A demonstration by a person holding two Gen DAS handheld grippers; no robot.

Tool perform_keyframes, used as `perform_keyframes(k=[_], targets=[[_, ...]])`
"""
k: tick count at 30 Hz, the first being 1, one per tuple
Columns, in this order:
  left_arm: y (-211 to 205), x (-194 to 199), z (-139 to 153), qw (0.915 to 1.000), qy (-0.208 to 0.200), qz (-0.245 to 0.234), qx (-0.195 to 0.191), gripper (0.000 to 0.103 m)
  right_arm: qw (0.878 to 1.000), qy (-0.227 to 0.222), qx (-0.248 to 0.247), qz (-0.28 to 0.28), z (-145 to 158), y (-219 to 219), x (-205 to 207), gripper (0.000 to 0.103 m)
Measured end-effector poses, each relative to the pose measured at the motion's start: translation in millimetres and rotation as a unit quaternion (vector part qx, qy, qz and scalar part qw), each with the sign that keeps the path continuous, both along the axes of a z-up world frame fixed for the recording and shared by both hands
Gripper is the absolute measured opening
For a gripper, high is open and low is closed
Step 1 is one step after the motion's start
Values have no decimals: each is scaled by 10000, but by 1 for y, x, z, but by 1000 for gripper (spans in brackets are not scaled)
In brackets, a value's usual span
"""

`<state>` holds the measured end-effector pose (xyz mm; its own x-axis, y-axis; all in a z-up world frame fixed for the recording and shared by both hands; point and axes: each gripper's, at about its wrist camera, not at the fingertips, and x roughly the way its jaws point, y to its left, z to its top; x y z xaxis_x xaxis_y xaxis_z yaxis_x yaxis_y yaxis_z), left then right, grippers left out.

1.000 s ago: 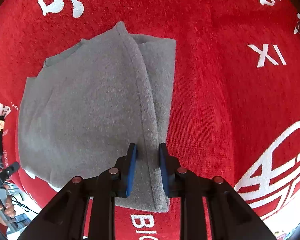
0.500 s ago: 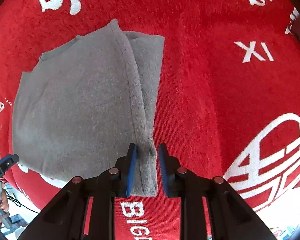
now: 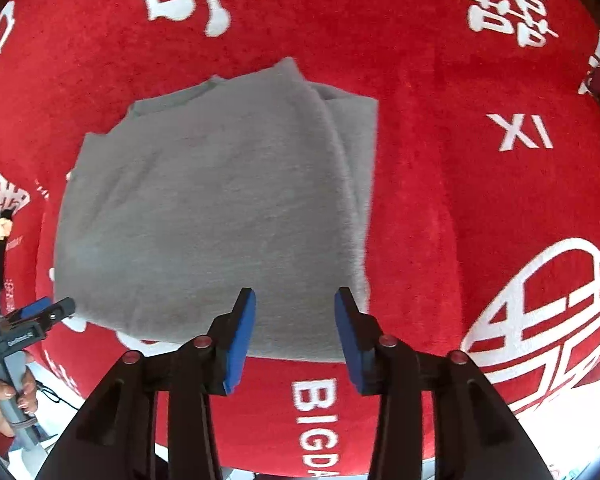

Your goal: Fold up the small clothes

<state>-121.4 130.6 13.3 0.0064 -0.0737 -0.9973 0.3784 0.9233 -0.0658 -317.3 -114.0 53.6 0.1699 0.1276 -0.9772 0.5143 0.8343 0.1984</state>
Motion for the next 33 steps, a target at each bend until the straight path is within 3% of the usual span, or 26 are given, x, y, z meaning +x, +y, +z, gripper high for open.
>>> perform_keyframes(k=[10, 13, 18, 25, 30, 33], targets=[[5, -5, 3, 9999, -115, 89, -33, 100, 9995, 73, 251, 189, -15, 30, 11, 49], [14, -1, 1, 9992, 72, 284, -257, 100, 9992, 90, 336, 186, -18, 36, 12, 57], [40, 4, -2, 9917, 436, 873, -833, 100, 9977, 121, 582, 337, -25, 53, 16, 62], [64, 2, -13, 9869, 637, 1179, -902, 100, 9927, 216, 983, 664, -40, 89, 26, 62], [79, 1, -28, 9751, 966, 1613, -1173, 100, 9891, 264, 1203, 806, -46, 110, 31, 62], [84, -2, -32, 9702, 944, 1777, -1353, 100, 9867, 225, 1347, 885, -48, 119, 35, 62]])
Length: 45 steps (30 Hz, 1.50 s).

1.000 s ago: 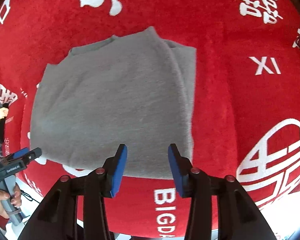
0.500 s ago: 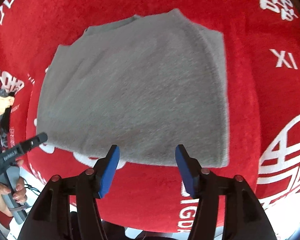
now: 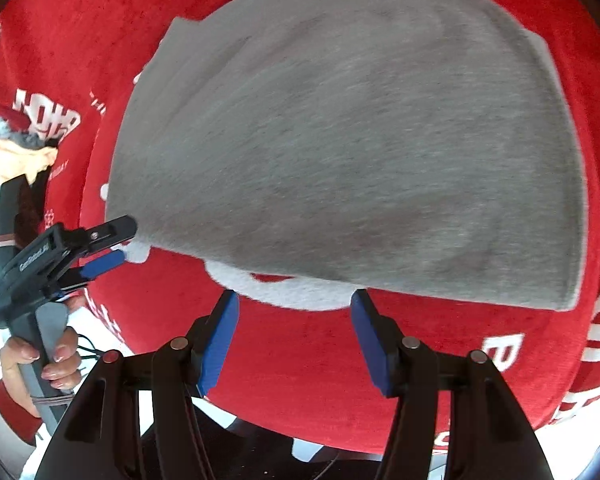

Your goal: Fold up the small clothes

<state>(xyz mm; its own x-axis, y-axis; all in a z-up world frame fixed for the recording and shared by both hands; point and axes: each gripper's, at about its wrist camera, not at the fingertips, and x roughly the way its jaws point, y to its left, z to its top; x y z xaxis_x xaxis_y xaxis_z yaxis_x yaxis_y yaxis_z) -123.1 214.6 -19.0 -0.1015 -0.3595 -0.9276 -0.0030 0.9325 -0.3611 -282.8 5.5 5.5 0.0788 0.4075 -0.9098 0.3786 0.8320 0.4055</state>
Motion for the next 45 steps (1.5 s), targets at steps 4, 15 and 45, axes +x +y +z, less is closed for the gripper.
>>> perform_keyframes(k=[4, 15, 45], targets=[[7, 0, 0, 9994, -2, 211, -287, 100, 9991, -136, 384, -85, -4, 7, 5, 62], [38, 4, -2, 9751, 371, 1080, -1898, 100, 9503, -295, 2472, -1872, -56, 17, 10, 62], [-24, 40, -7, 9884, -567, 826, -1144, 100, 9313, -680, 3084, -1817, -52, 22, 32, 10]])
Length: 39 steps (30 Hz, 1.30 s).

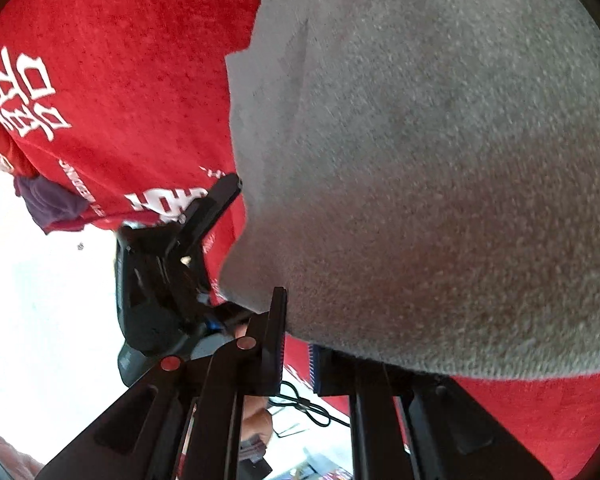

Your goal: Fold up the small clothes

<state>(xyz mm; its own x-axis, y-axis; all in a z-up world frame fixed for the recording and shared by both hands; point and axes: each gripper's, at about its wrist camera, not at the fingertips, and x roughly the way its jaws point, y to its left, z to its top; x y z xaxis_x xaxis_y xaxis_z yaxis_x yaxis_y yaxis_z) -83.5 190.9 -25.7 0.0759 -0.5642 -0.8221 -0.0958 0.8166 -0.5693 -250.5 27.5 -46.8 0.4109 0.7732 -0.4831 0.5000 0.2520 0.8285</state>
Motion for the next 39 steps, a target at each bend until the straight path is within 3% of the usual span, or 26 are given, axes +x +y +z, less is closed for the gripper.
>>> perform_keyframes(k=[4, 5, 8, 9, 12, 14, 16, 17, 22, 26, 29, 31, 33, 36, 39], targets=[[9, 4, -5, 9991, 219, 277, -230, 100, 9999, 24, -70, 135, 0, 0, 1, 10], [11, 5, -5, 9988, 231, 373, -211, 95, 9998, 25, -103, 187, 1, 0, 1, 10], [10, 3, 3, 9987, -28, 273, 433, 52, 9984, 50, -284, 484, 9, -2, 2, 15], [8, 2, 5, 9973, -117, 151, 706, 29, 9970, 69, -421, 644, 13, -4, 1, 15], [5, 0, 9, 9945, -365, -42, 983, 11, 9900, 65, -840, 1133, 29, -11, 4, 15], [-4, -3, 18, 9890, -693, -342, 1264, 11, 9834, 65, -1167, 1387, 42, -20, 8, 19], [-17, -9, 28, 9776, -1137, -763, 1599, 11, 9772, 30, -1499, 1502, 54, -31, 18, 39], [-24, -13, 33, 9684, -1400, -1025, 1792, 11, 9746, -21, -1644, 1520, 61, -37, 24, 52], [-49, -30, 51, 9231, -2329, -1969, 2342, 11, 9618, -181, -2107, 1740, 87, -59, 81, 59], [-59, -38, 59, 8969, -2736, -2404, 2508, 11, 9461, -220, -2201, 2365, 96, -46, 148, 80], [-65, -43, 61, 8840, -2919, -2603, 2562, 11, 9265, -260, -2280, 2983, 97, -15, 193, 81], [-65, -45, 63, 8782, -3004, -2702, 2560, 11, 9054, -270, -2488, 3429, 96, 10, 218, 81], [-66, -46, 65, 8754, -3046, -2764, 2539, 11, 8887, -99, -2518, 3831, 85, 38, 241, 82], [-67, -47, 66, 8714, -3111, -2847, 2507, 11, 8737, 194, -2419, 4216, 68, 65, 256, 83], [-69, -52, 67, 8680, -3174, -2906, 2476, 11, 8441, 307, -2764, 4585, 57, 90, 263, 83]])
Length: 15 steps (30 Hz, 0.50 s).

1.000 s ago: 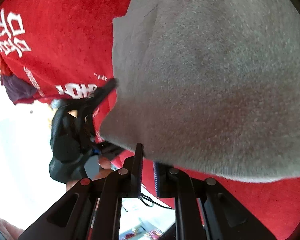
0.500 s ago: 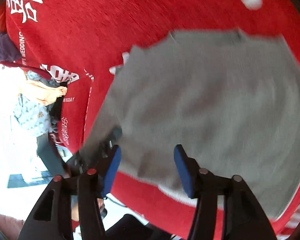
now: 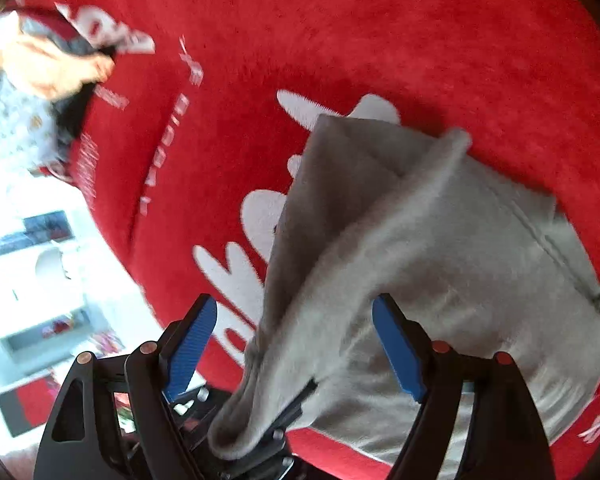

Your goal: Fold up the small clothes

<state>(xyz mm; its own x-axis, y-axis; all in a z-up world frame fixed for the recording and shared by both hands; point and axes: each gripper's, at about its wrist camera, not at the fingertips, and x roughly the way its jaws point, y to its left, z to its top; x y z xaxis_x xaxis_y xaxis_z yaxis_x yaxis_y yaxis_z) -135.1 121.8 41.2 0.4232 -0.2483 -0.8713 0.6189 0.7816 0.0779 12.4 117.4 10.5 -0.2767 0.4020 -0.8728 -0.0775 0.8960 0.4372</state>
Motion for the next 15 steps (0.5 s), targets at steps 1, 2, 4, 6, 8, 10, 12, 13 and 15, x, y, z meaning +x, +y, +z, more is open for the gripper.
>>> perform_keyframes(k=[1, 2, 4, 6, 8, 10, 12, 13, 15], targets=[[-1, -1, 0, 10000, -14, -23, -7, 11, 9997, 15, -162, 166, -3, 7, 1, 83], [-1, -2, 0, 10000, -31, -49, -14, 11, 9990, 11, -317, 314, -5, 14, 1, 83], [-3, -3, 2, 9999, -51, -90, -33, 11, 9964, 17, -598, 599, -10, 26, 5, 83], [-5, -4, 2, 9999, -61, -125, -34, 11, 9929, 59, -853, 833, -18, 35, 8, 83], [-7, -5, 4, 9999, -60, -146, -27, 11, 9886, 106, -1114, 1009, -28, 36, 5, 83], [-6, -4, 4, 9999, -50, -148, -37, 11, 9856, 142, -1307, 1066, -36, 35, 5, 83], [-6, -4, 4, 9999, -33, -149, -37, 11, 9856, 181, -1344, 1009, -42, 32, 3, 83], [-6, -4, 4, 9999, -25, -148, -37, 11, 9864, 193, -1342, 925, -44, 29, 1, 82], [-6, -5, 6, 9999, -4, -145, -56, 11, 9879, 142, -1326, 794, -43, 18, -2, 42]])
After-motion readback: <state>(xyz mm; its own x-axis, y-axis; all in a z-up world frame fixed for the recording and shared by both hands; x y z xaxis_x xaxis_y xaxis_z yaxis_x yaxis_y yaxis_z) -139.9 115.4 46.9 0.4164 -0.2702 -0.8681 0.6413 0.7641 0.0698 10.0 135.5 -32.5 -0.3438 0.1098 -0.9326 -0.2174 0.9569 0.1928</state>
